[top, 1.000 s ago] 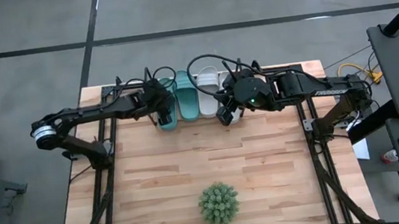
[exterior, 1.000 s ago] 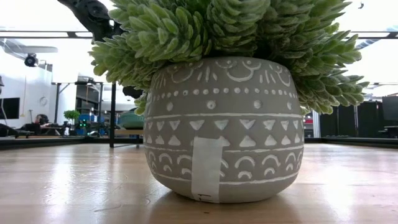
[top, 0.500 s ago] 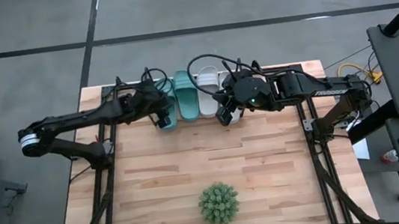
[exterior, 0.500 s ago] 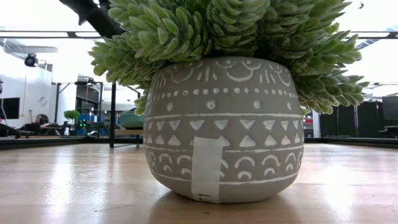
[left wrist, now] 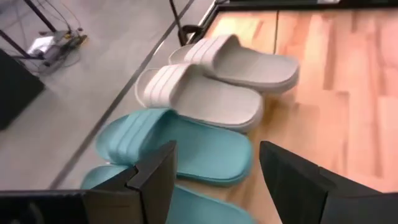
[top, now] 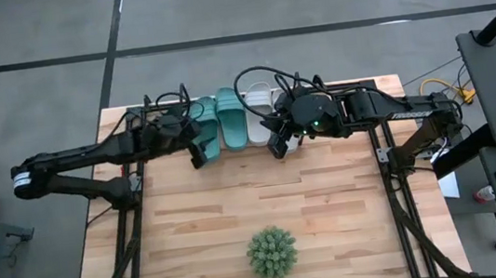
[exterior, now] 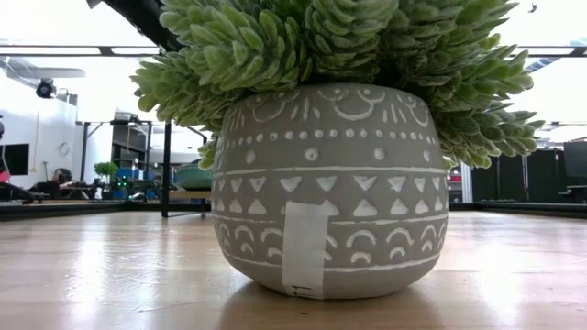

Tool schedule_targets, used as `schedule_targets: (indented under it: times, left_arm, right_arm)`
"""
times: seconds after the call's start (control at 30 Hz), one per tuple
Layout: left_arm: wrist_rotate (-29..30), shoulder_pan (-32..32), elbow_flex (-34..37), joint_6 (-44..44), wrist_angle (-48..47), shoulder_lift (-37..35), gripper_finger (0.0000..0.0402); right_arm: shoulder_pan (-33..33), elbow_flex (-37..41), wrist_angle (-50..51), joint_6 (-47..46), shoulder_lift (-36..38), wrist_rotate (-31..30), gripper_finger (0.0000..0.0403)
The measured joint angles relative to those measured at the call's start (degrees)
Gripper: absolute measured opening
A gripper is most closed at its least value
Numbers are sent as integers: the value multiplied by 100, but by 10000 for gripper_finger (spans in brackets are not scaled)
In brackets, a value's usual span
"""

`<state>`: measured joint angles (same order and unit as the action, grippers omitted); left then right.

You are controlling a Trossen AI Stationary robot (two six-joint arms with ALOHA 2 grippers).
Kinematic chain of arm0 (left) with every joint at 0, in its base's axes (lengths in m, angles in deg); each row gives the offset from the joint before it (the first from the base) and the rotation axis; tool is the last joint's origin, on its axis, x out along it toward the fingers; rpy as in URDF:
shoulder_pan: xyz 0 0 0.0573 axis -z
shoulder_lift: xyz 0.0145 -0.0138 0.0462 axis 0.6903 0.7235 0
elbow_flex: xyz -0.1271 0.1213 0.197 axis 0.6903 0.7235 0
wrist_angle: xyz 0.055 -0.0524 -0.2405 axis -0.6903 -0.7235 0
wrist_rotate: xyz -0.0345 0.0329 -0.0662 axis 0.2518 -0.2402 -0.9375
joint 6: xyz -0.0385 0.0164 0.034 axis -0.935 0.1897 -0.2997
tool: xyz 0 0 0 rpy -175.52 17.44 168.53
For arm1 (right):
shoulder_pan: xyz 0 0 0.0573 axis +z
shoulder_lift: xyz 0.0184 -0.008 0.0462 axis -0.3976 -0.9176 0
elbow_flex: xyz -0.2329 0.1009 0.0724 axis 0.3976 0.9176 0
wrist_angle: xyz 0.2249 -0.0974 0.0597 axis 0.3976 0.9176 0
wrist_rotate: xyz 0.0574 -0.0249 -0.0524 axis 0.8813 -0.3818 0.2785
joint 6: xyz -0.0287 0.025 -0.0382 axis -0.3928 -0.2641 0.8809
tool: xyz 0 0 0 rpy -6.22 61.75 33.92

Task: Pick and place slides into the shelf
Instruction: Return to Home Position

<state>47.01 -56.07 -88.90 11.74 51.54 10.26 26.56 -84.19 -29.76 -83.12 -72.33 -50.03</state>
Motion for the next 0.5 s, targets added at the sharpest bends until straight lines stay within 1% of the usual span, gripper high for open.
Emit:
schedule_targets:
  times: [0.2, 0.5]
  left_arm:
    - [-224, 347, -219, -522, -203, -137, 212]
    - [-294, 852, -1056, -844, -172, -147, 212]
  right_arm:
    - [22, 0, -6, 7, 86, 9, 63]
    - [179, 0, -436, 157, 243, 11, 63]
